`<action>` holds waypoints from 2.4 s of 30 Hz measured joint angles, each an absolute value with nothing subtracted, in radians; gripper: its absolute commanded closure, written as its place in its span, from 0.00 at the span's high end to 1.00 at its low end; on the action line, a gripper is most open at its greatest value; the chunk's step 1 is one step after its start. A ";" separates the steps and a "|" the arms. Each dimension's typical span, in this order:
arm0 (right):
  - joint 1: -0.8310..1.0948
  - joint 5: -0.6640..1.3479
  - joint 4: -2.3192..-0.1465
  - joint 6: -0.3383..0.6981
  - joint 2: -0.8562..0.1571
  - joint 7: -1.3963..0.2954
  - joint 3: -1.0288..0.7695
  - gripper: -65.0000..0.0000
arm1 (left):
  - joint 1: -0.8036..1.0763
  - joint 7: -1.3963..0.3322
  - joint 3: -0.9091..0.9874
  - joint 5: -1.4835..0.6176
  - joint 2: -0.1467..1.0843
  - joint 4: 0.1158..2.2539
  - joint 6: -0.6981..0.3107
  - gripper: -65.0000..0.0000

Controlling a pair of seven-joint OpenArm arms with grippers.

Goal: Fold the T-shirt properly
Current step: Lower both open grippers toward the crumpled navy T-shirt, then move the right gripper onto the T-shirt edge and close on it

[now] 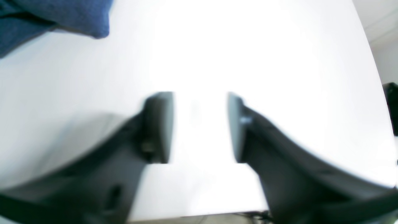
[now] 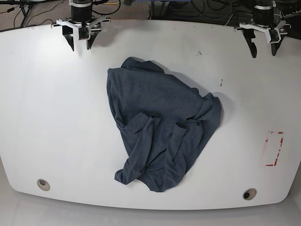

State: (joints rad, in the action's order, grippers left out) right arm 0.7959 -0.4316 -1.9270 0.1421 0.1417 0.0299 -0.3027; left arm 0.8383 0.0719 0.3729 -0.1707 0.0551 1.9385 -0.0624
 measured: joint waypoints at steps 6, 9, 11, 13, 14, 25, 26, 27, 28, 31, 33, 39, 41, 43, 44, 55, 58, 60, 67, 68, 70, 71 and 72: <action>0.766 -0.461 -1.927 0.143 0.147 0.041 -0.268 0.53 | 0.792 0.084 0.341 -0.181 0.056 1.936 -0.085 0.60; 0.764 -0.532 -1.927 0.137 0.143 0.041 -0.247 0.52 | 0.791 0.078 0.331 -0.155 0.056 1.922 -0.062 0.60; 0.764 -0.542 -1.925 0.140 0.139 0.040 -0.234 0.51 | 0.792 0.072 0.329 -0.155 0.056 1.915 -0.068 0.60; 0.754 -0.553 -1.922 0.139 0.139 0.027 -0.222 0.50 | 0.789 0.072 0.326 -0.155 0.056 1.915 -0.069 0.60; 0.749 -0.555 -1.922 0.140 0.139 0.020 -0.217 0.50 | 0.788 0.076 0.326 -0.155 0.055 1.915 -0.072 0.60; 0.688 -0.546 -1.924 0.139 0.141 0.025 -0.216 0.51 | 0.759 0.080 0.339 -0.160 0.053 1.906 -0.075 0.60; 0.685 -0.546 -1.924 0.139 0.141 0.024 -0.216 0.52 | 0.759 0.080 0.339 -0.159 0.053 1.906 -0.075 0.60; 0.681 -0.546 -1.924 0.139 0.141 0.021 -0.216 0.52 | 0.760 0.080 0.339 -0.159 0.053 1.906 -0.077 0.60; 0.677 -0.546 -1.924 0.139 0.141 0.022 -0.216 0.52 | 0.762 0.080 0.339 -0.158 0.053 1.906 -0.079 0.60; 0.662 -0.546 -1.924 0.139 0.142 0.016 -0.212 0.53 | 0.769 0.078 0.340 -0.157 0.053 1.906 -0.078 0.60; 0.648 -0.546 -1.924 0.139 0.142 0.003 -0.207 0.54 | 0.770 0.075 0.343 -0.154 0.054 1.906 -0.078 0.60; 0.573 -0.546 -1.925 0.147 0.141 -0.102 -0.180 0.61 | 0.743 0.064 0.344 -0.154 0.055 1.906 -0.078 0.60; 0.543 -0.546 -1.925 0.158 0.142 -0.149 -0.169 0.62 | 0.725 0.053 0.344 -0.154 0.057 1.906 -0.079 0.61; 0.511 -0.546 -1.925 0.159 0.142 -0.181 -0.158 0.62 | 0.705 0.052 0.344 -0.153 0.060 1.906 -0.079 0.61; 0.499 -0.546 -1.927 0.159 0.142 -0.200 -0.154 0.62 | 0.698 0.052 0.344 -0.152 0.061 1.906 -0.079 0.61; 0.396 -0.437 -1.934 0.176 0.126 -0.425 -0.130 0.59 | 0.663 0.037 0.323 -0.128 0.080 1.906 -0.081 0.62; 0.395 -0.350 -1.939 0.169 0.115 -0.465 -0.134 0.59 | 0.649 0.030 0.297 -0.103 0.079 1.907 -0.080 0.62; 0.396 -0.323 -1.942 0.168 0.107 -0.471 -0.134 0.59 | 0.638 0.025 0.284 -0.102 0.073 1.909 -0.079 0.62; 0.390 -0.336 -1.943 0.159 0.104 -0.426 -0.125 0.59 | 0.639 0.035 0.240 -0.118 0.076 1.962 -0.073 0.61; 0.385 -0.346 -1.943 0.159 0.106 -0.424 -0.124 0.59 | 0.645 0.050 0.240 -0.117 0.076 1.972 -0.082 0.61; 0.377 -0.389 -1.943 0.159 0.112 -0.413 -0.124 0.59 | 0.651 0.052 0.233 -0.121 0.078 1.983 -0.088 0.61; 0.370 -0.406 -1.943 0.158 0.115 -0.408 -0.123 0.59 | 0.653 0.052 0.233 -0.121 0.077 1.985 -0.087 0.61; 0.364 -0.423 -1.943 0.158 0.117 -0.401 -0.123 0.59 | 0.653 0.049 0.233 -0.121 0.078 1.988 -0.086 0.61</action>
